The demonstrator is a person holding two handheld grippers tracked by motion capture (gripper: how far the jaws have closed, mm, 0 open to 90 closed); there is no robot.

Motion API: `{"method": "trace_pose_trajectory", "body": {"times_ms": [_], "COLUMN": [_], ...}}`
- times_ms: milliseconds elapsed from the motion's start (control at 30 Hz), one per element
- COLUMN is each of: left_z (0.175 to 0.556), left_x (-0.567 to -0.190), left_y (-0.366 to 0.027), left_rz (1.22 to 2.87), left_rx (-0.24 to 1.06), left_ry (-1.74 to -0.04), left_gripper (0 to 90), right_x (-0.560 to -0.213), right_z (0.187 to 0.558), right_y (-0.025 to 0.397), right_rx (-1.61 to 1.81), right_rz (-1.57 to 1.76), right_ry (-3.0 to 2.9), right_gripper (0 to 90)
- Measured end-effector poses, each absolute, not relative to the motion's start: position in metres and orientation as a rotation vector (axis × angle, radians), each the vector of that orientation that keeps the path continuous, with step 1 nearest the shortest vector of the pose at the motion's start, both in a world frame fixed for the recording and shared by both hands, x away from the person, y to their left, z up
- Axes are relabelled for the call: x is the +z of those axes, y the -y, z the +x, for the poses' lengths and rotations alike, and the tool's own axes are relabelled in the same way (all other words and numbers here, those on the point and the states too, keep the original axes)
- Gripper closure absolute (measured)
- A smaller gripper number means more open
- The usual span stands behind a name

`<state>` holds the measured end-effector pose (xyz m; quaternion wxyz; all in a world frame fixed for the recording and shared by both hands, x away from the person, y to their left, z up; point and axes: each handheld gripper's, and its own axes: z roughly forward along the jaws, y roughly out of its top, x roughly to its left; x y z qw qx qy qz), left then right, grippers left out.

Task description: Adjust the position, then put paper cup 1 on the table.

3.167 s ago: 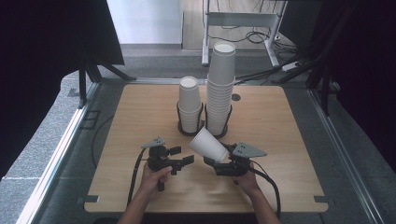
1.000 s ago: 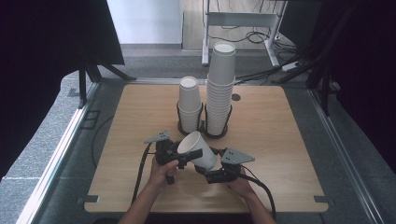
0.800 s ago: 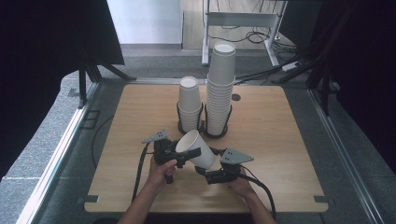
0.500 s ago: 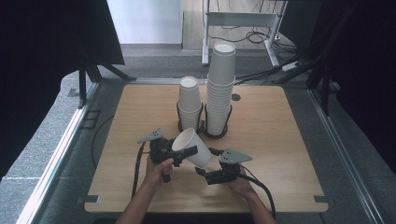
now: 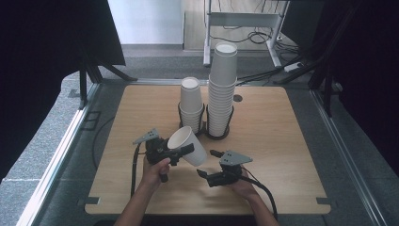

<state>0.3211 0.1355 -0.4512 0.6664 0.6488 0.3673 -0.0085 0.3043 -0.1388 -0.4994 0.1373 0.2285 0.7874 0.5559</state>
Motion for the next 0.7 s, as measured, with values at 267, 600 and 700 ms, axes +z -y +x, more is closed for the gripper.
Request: {"method": "trace_pose_trajectory", "body": {"times_ms": [267, 600, 700], "left_z": [0.320, 0.316, 0.315], "left_x": [-0.449, -0.440, -0.439], "left_y": [-0.142, -0.153, -0.156], "left_rz": [1.480, 1.500, 1.509], "left_rx": [0.034, 0.137, 0.164], "left_ry": [-0.841, -0.866, -0.878], "left_gripper": [13.4, 13.3, 13.3], "right_x": [-0.499, -0.501, -0.501], "right_z": [0.306, 0.306, 0.306], "right_y": [0.141, 0.143, 0.143], "right_rx": [1.594, 1.572, 1.568], "right_rz": [0.670, 0.674, 0.673], "right_ry": [-2.274, -2.277, -2.275], "right_gripper": [11.0, 11.1, 11.1]}}
